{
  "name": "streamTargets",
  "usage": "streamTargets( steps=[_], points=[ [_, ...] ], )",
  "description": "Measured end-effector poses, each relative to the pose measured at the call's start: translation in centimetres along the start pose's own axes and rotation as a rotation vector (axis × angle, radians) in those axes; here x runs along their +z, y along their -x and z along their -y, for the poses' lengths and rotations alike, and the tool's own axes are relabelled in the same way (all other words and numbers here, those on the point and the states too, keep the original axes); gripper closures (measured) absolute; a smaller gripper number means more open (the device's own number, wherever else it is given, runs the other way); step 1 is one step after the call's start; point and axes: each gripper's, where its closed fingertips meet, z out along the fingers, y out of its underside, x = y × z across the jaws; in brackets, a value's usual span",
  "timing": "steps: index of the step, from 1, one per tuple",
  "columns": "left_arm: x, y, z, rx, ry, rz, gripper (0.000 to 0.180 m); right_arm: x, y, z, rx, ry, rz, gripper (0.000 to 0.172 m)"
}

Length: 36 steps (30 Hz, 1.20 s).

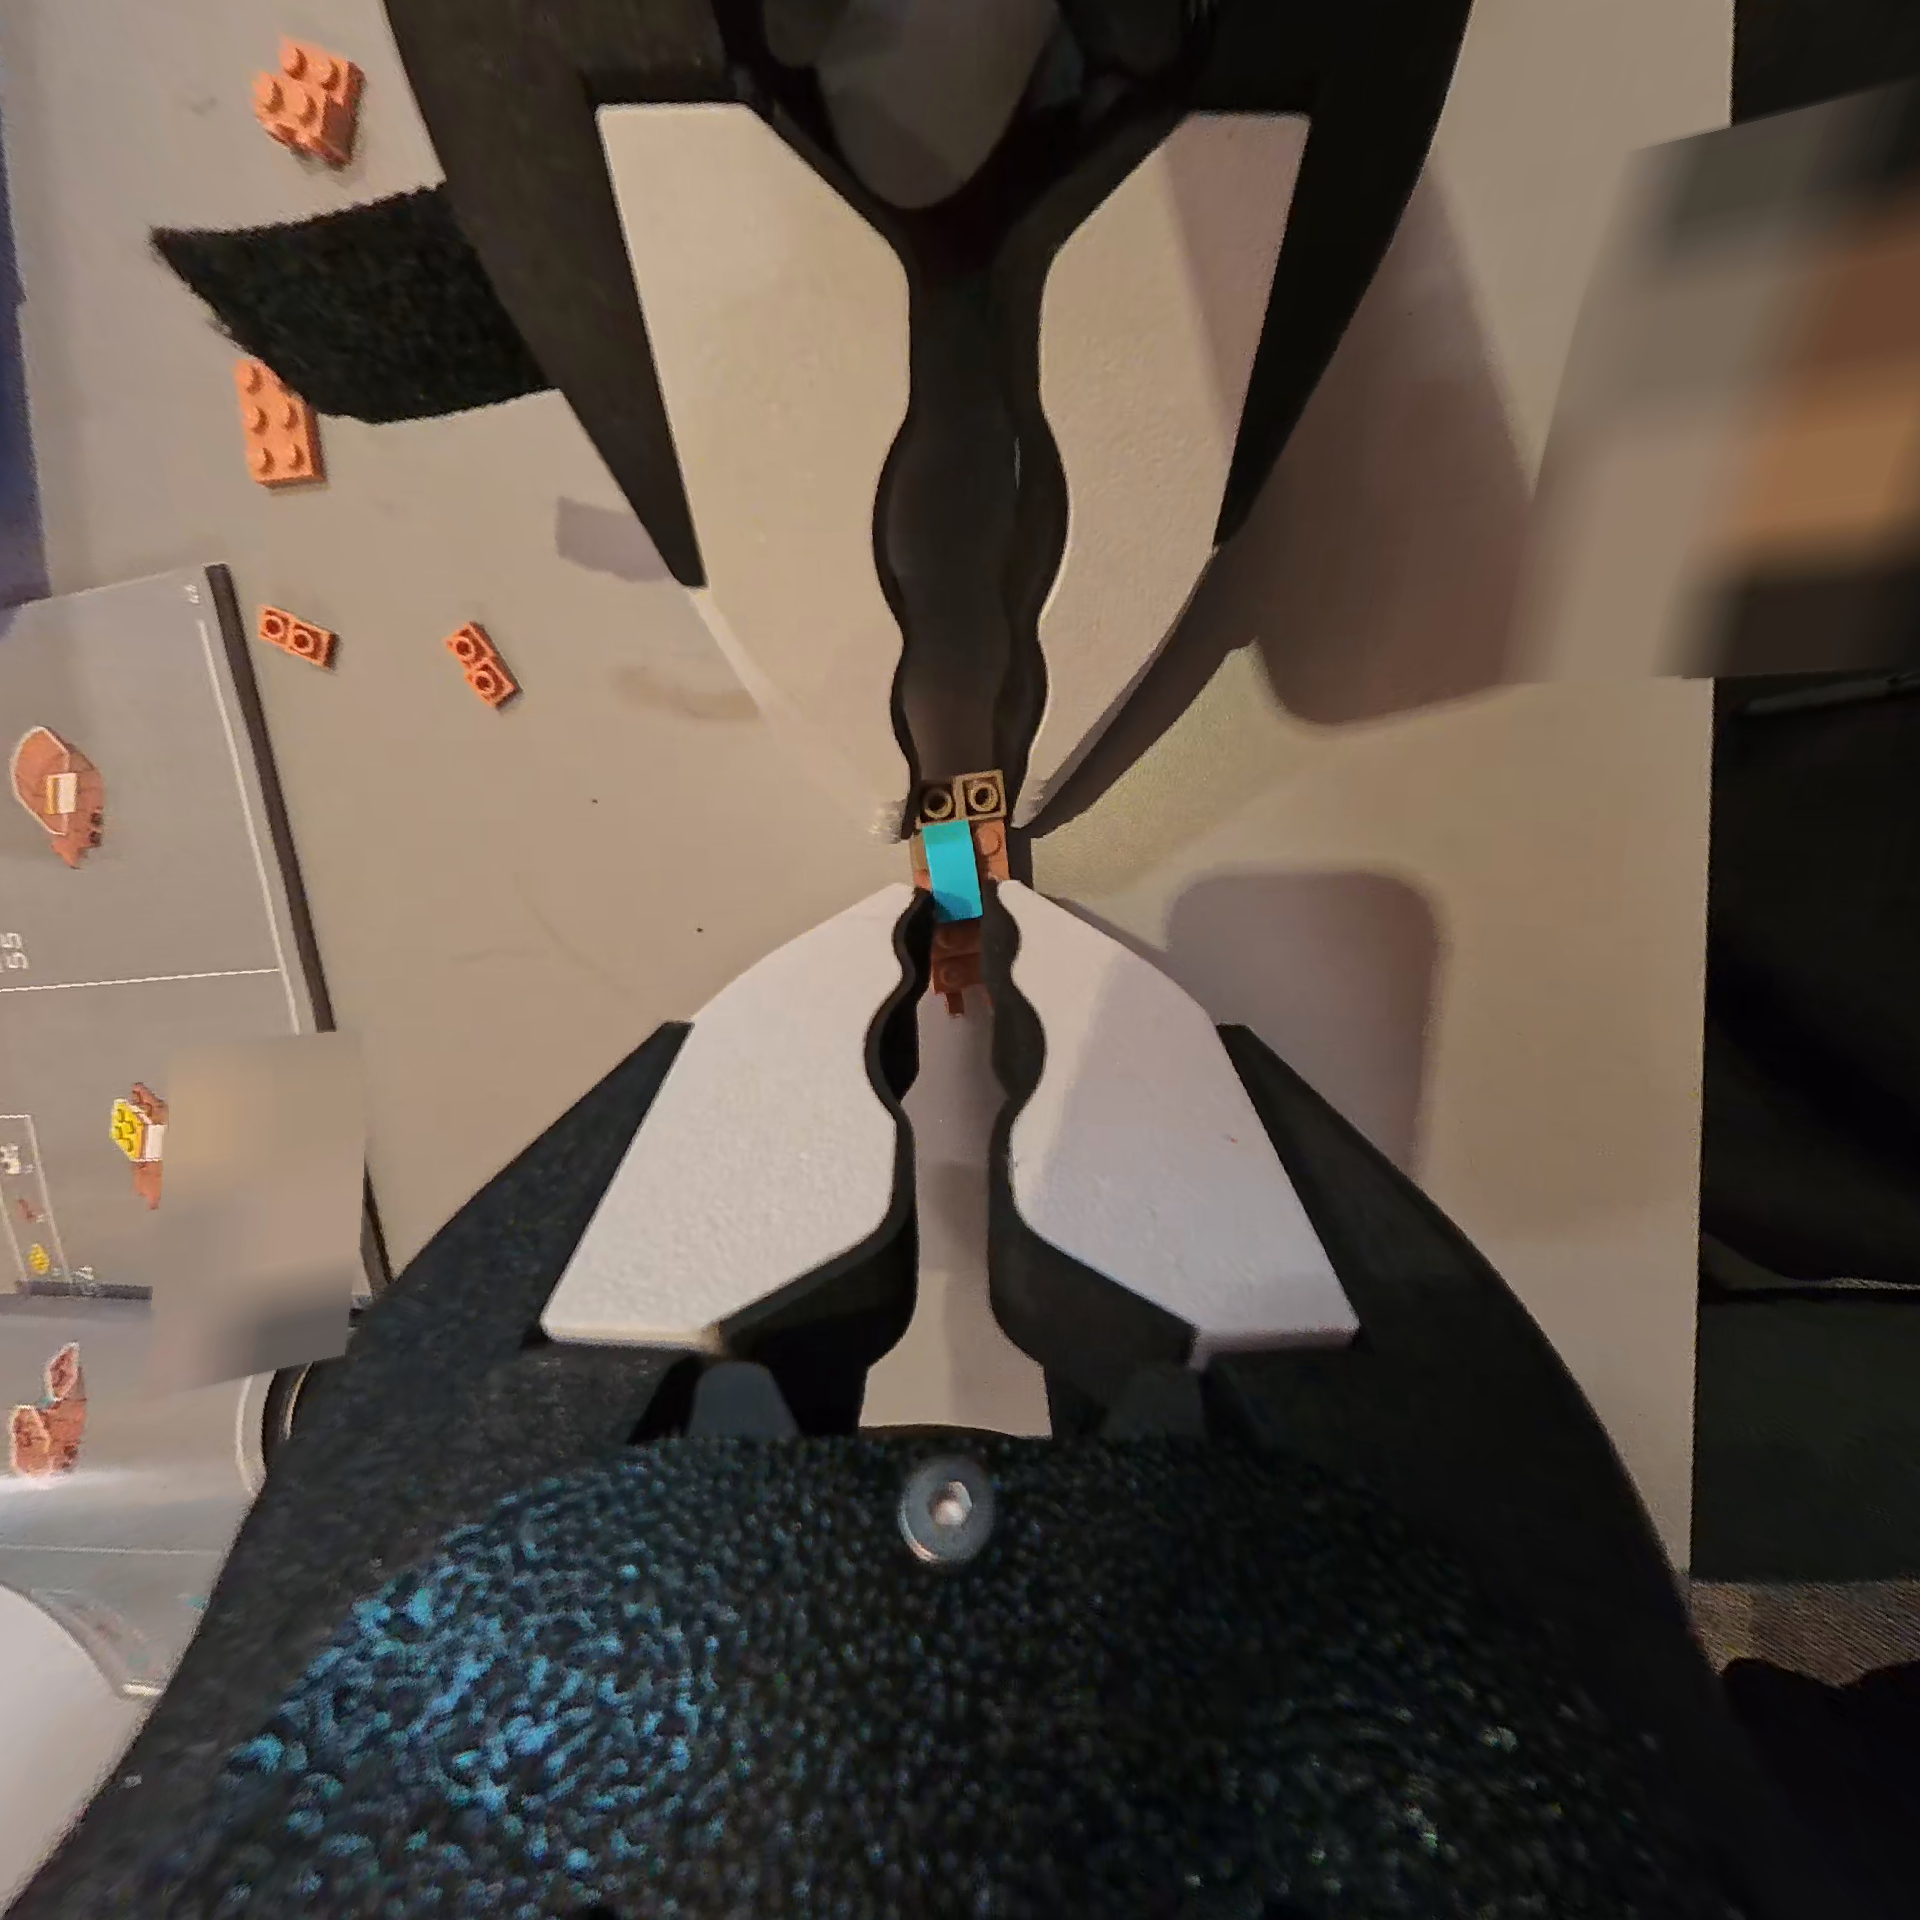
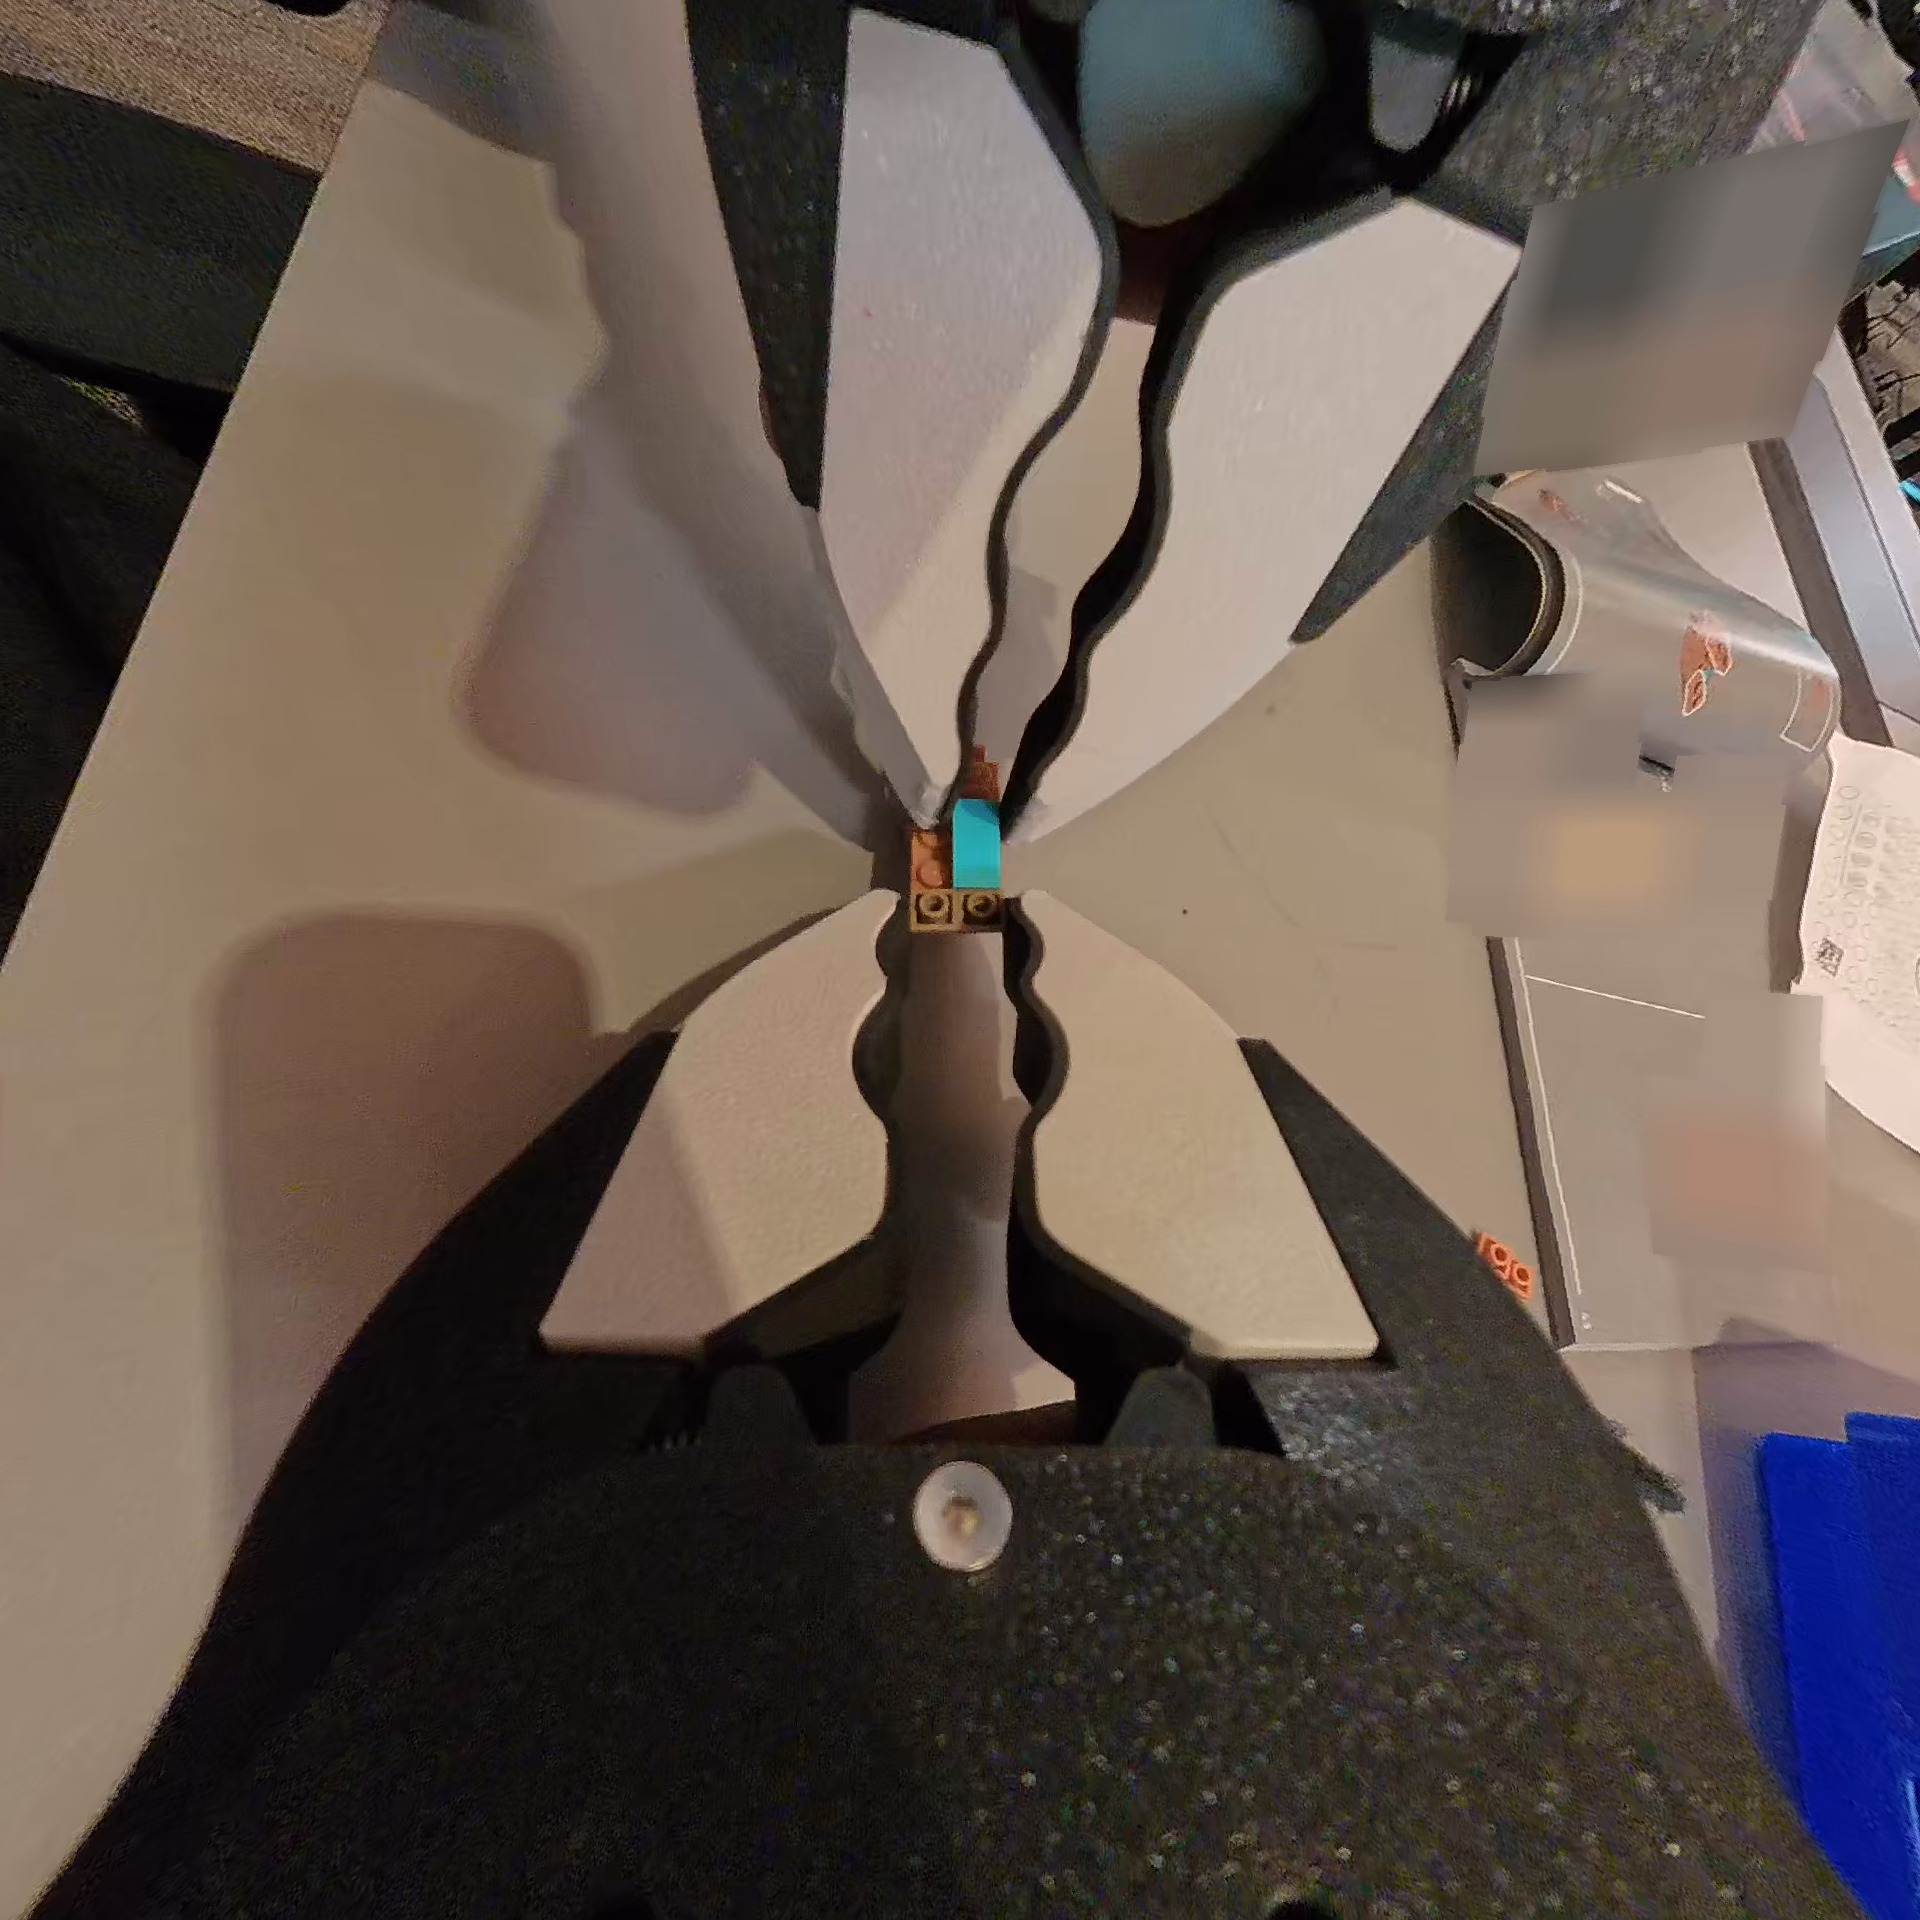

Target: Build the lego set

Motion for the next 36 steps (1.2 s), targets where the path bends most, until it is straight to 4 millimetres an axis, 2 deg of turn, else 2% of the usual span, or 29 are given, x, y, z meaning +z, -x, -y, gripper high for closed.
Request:
streamTargets(
  steps=[25,36],
  points=[
    [-0.43,-0.38,0.32,-0.031,-0.133,-0.157,0.170,-0.02,0.14,0.05,0.014,-0.012,0.030,0.155],
    [-0.08,-0.21,0.49,-0.042,-0.114,-0.179,0.172,-0.05,0.26,0.10,0.009,-0.013,0.034,0.155]
  ],
)
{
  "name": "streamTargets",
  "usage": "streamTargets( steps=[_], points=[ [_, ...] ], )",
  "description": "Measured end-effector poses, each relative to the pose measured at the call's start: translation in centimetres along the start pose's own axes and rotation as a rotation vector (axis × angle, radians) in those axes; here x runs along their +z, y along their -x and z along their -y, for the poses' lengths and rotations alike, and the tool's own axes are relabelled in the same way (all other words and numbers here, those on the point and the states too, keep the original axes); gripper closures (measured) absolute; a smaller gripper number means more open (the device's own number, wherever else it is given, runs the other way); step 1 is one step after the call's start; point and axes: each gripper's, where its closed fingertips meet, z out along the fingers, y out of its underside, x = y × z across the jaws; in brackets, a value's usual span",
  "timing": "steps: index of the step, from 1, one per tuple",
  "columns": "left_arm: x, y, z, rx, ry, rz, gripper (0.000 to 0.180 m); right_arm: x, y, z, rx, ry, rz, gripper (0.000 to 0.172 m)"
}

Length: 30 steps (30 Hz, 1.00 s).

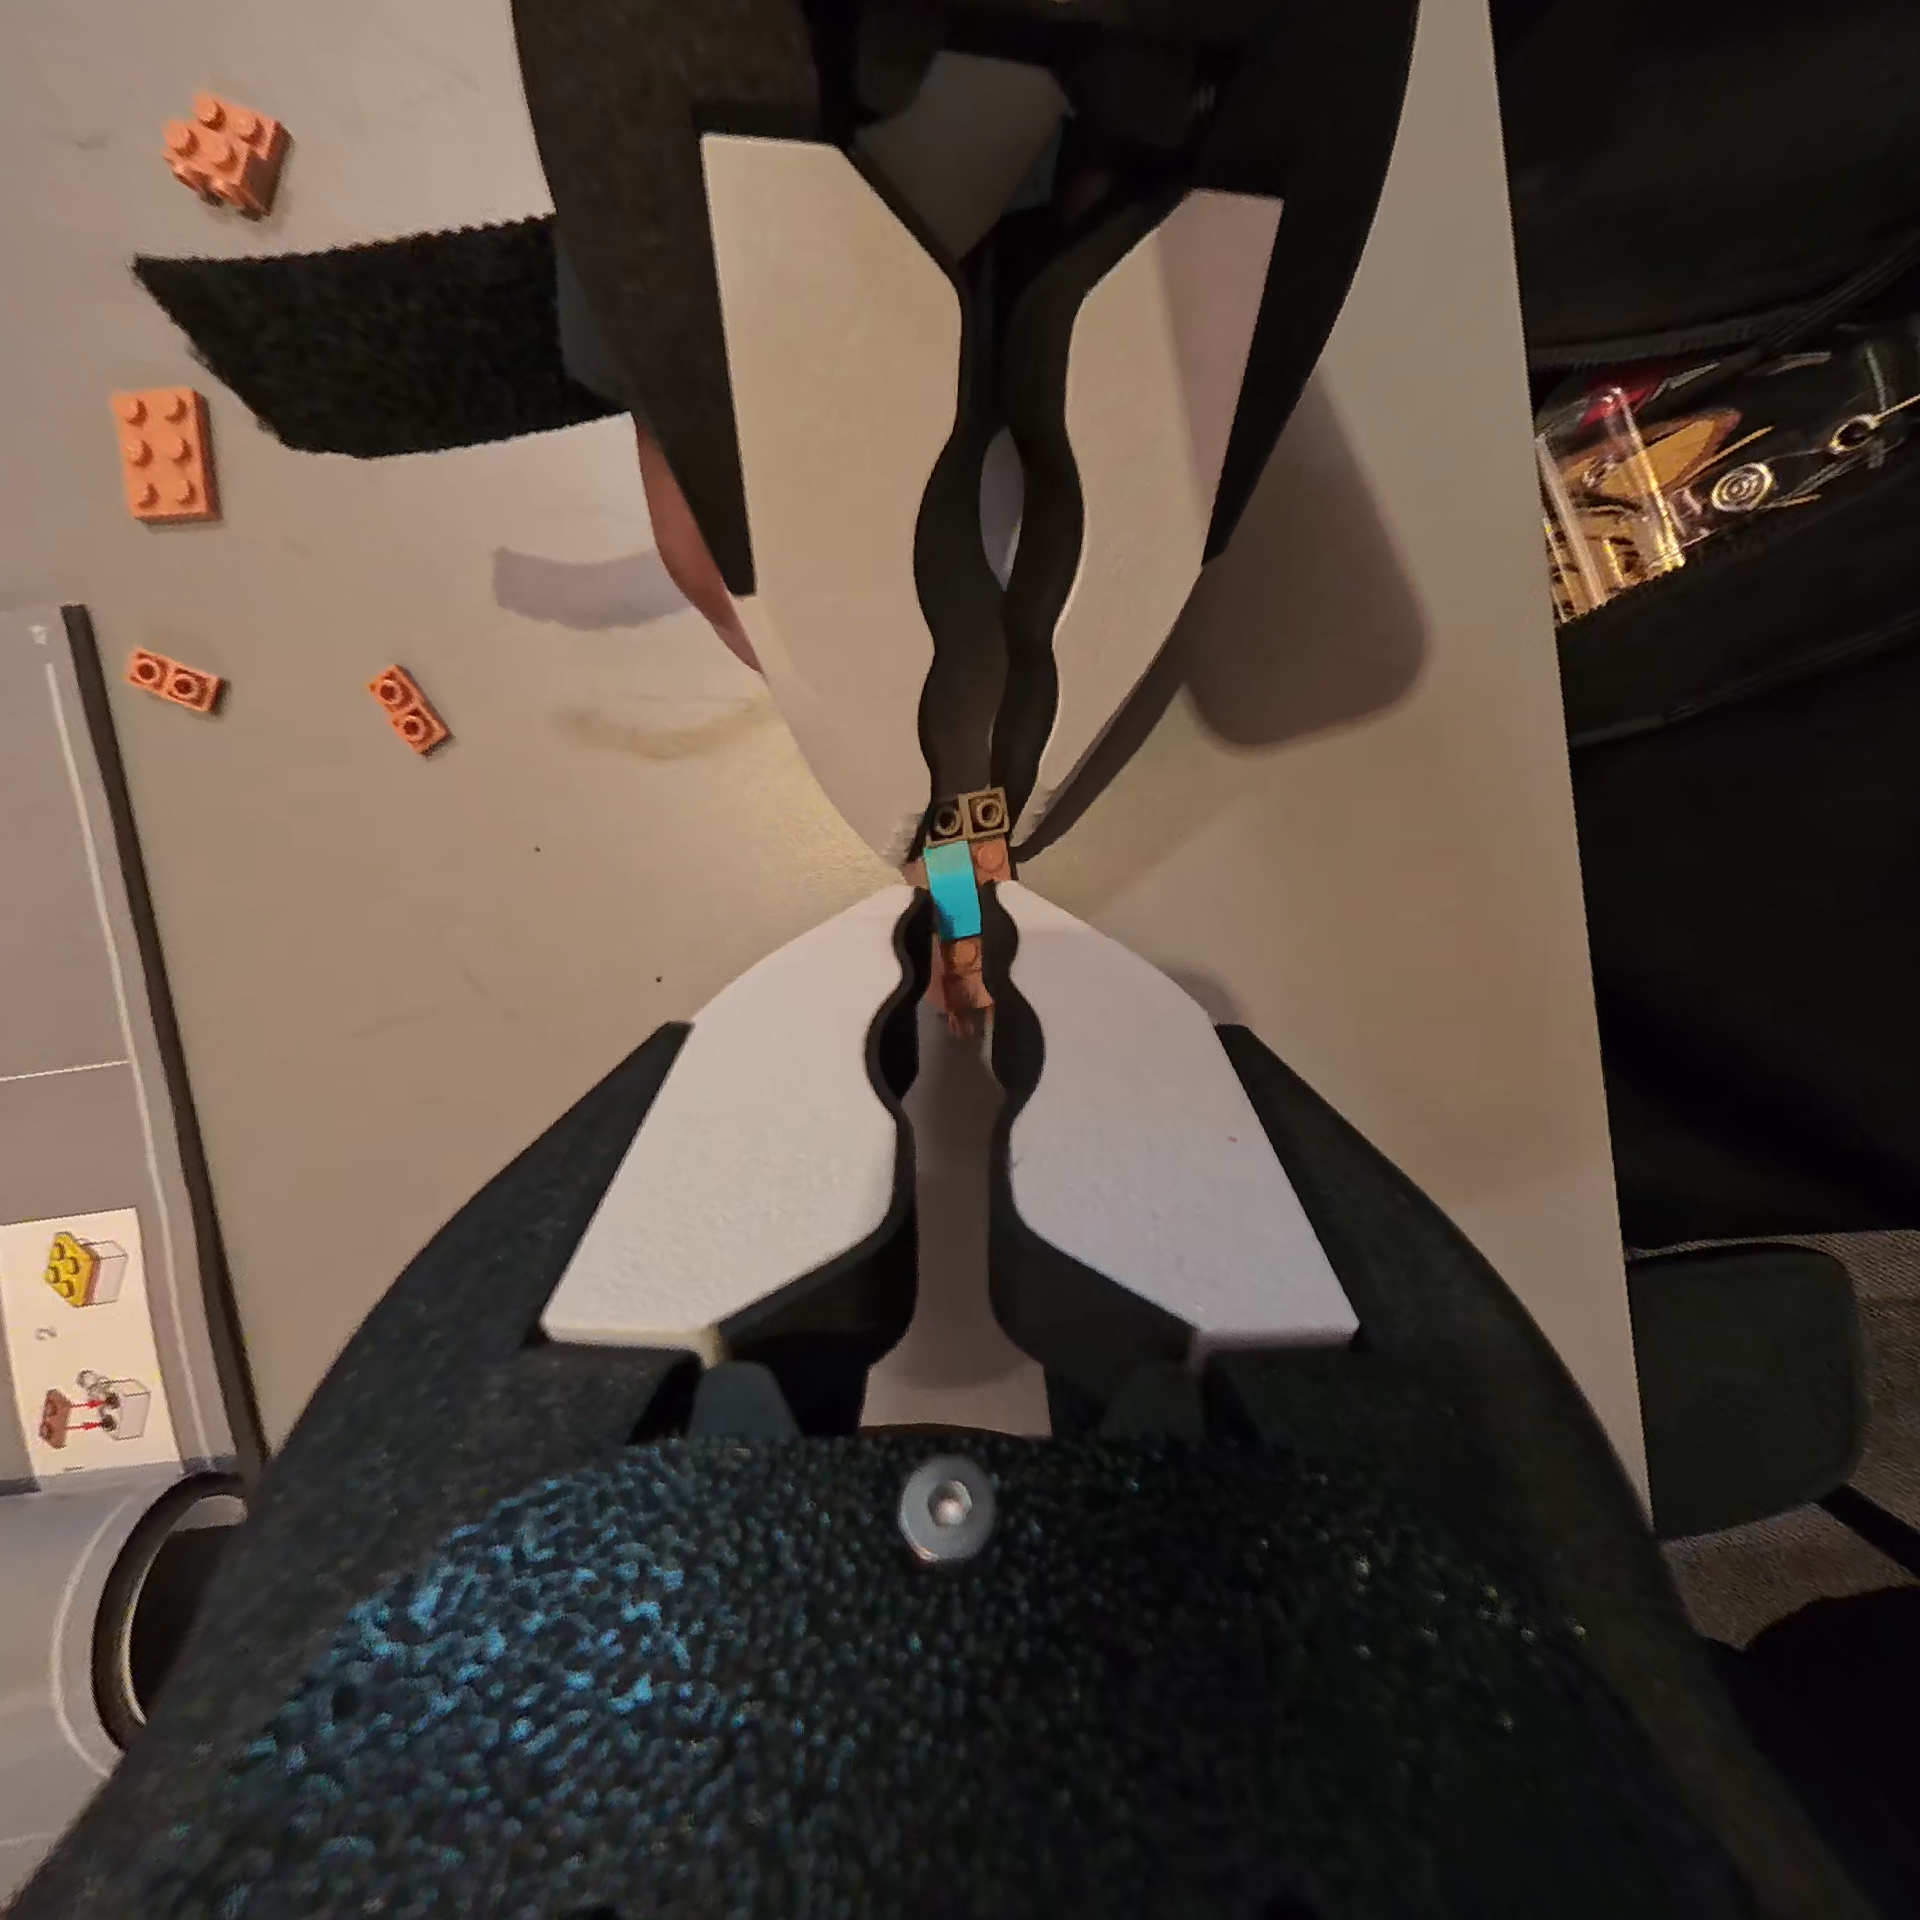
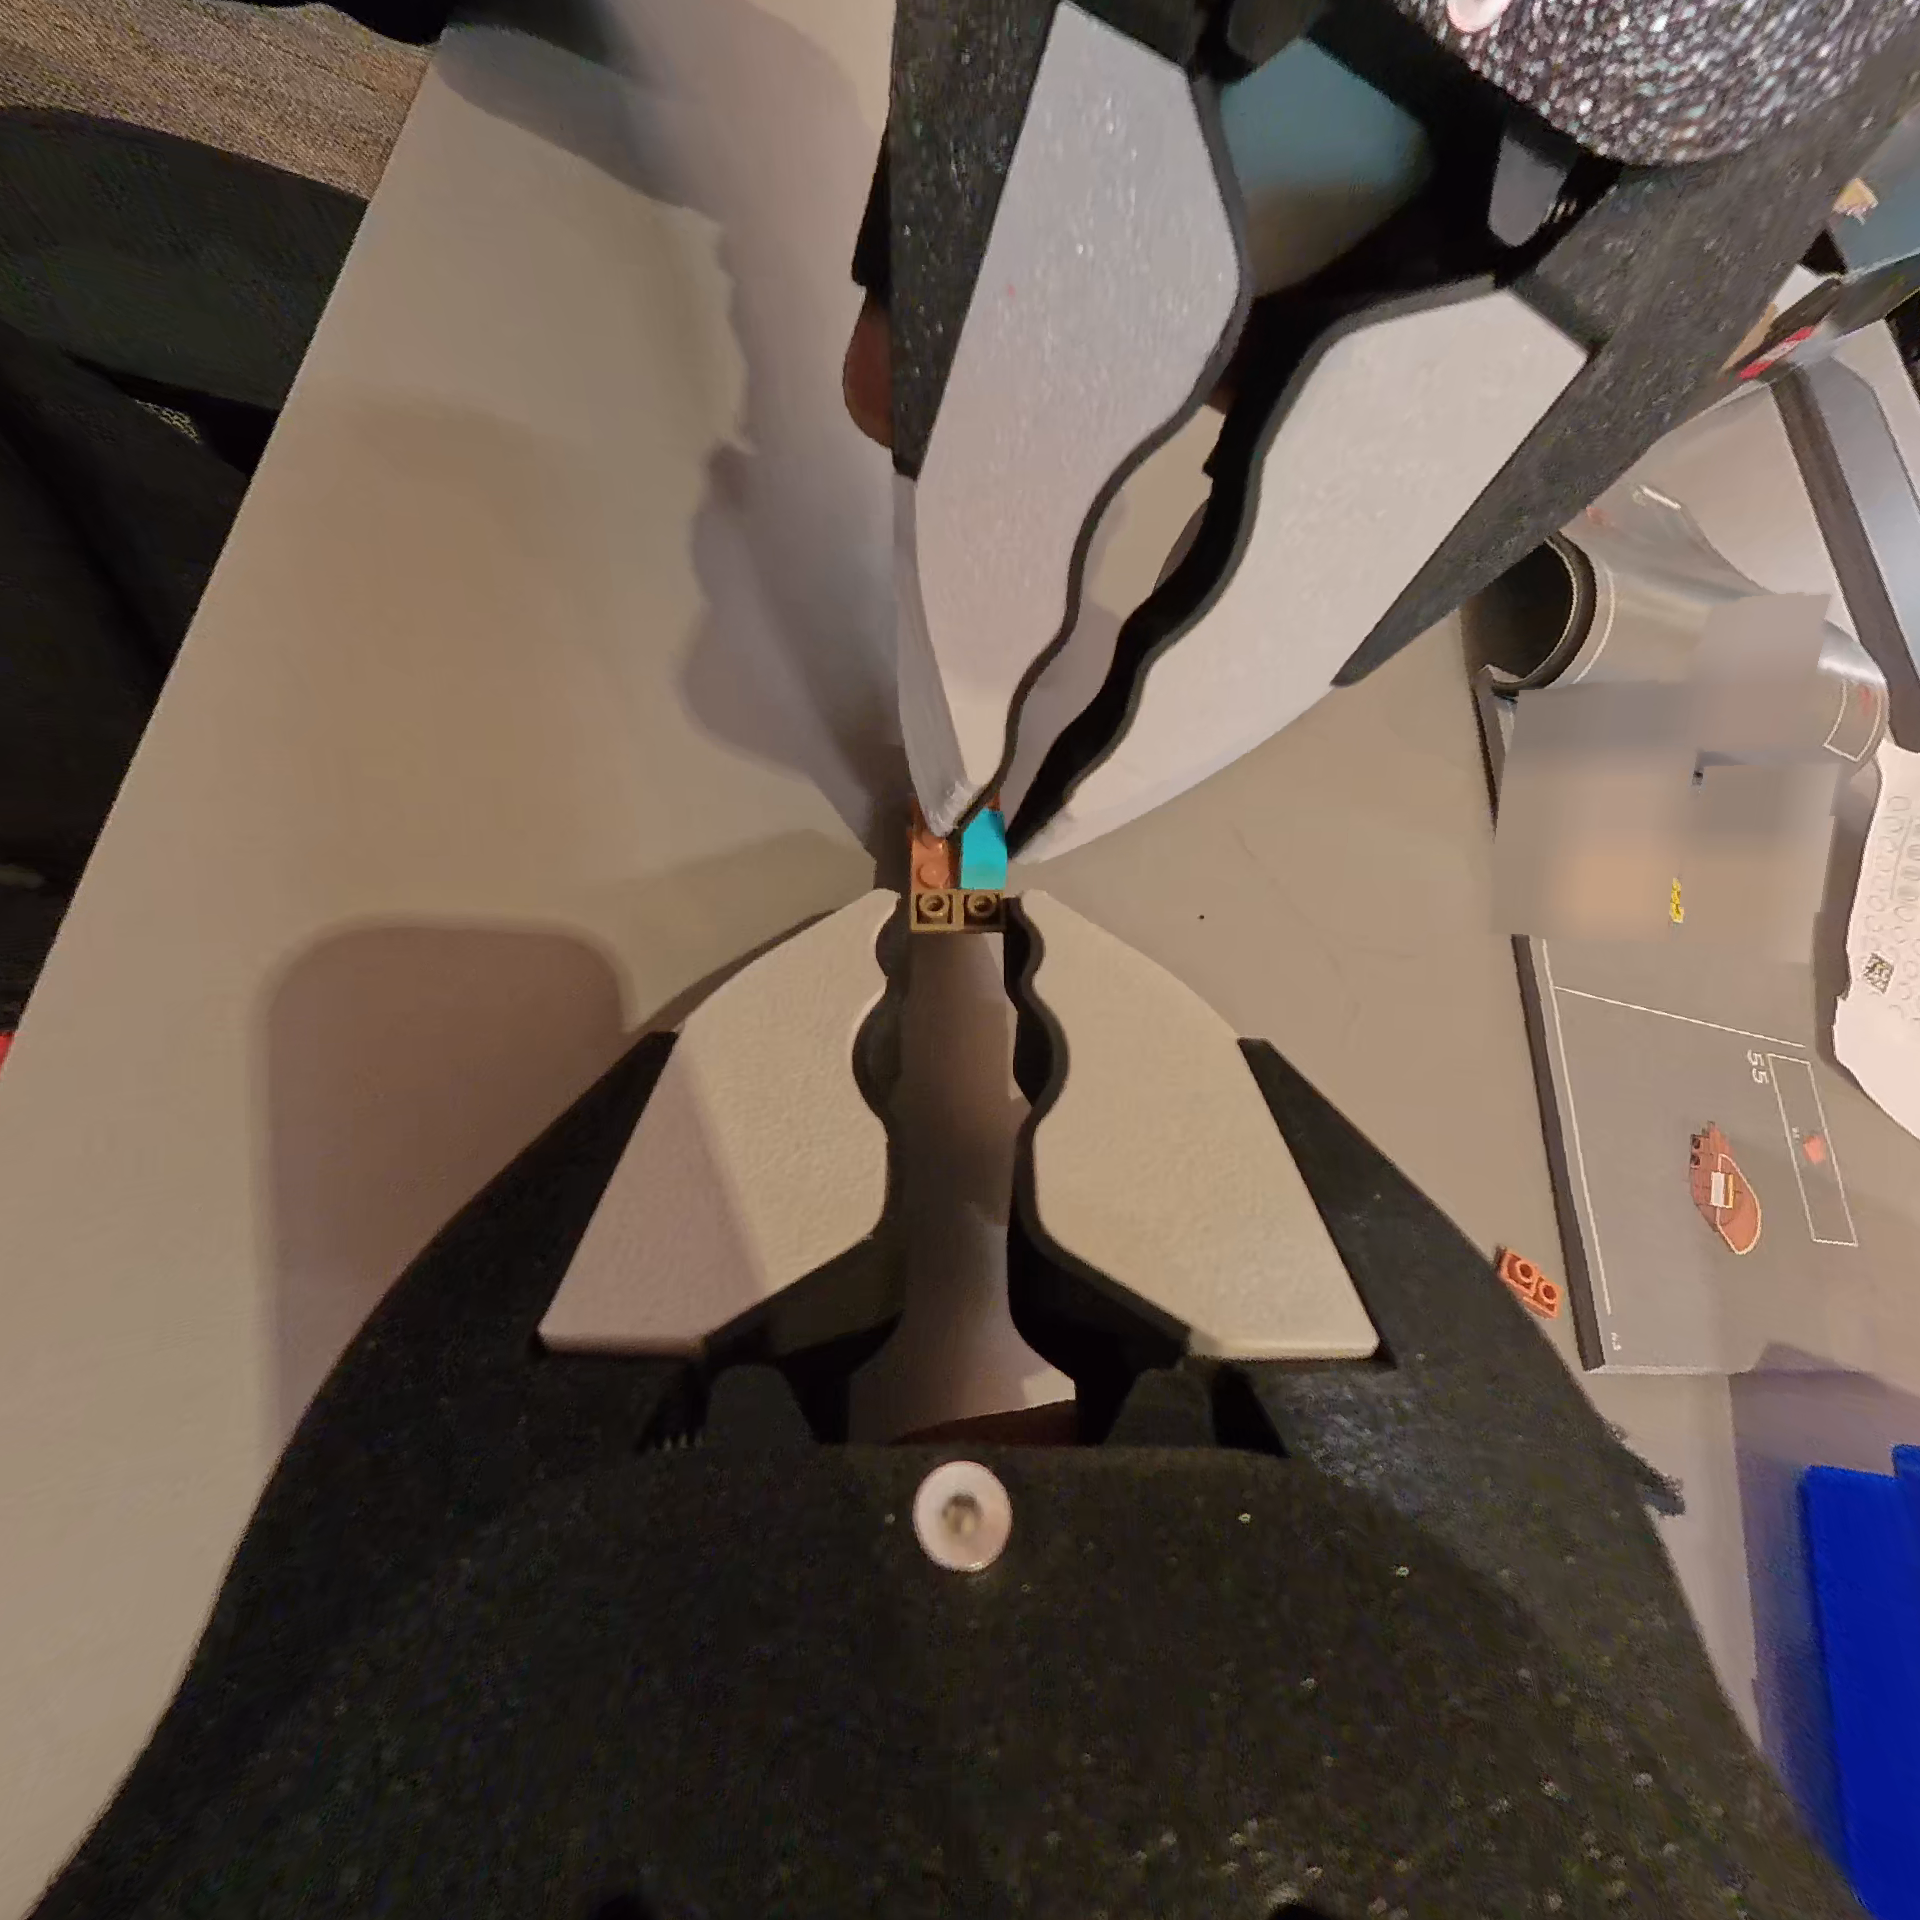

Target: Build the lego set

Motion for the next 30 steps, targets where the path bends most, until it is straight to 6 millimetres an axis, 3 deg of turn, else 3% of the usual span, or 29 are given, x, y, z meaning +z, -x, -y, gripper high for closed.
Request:
streamTargets(
  steps=[18,30],
  points=[
    [0.02,0.25,-0.02,-0.001,0.015,0.021,0.170,-0.02,0.09,0.05,0.002,0.000,0.005,0.155],
    [-0.69,0.08,-0.30,-0.053,-0.088,-0.007,0.165,-0.06,0.12,0.08,0.003,-0.002,0.007,0.155]
  ],
)
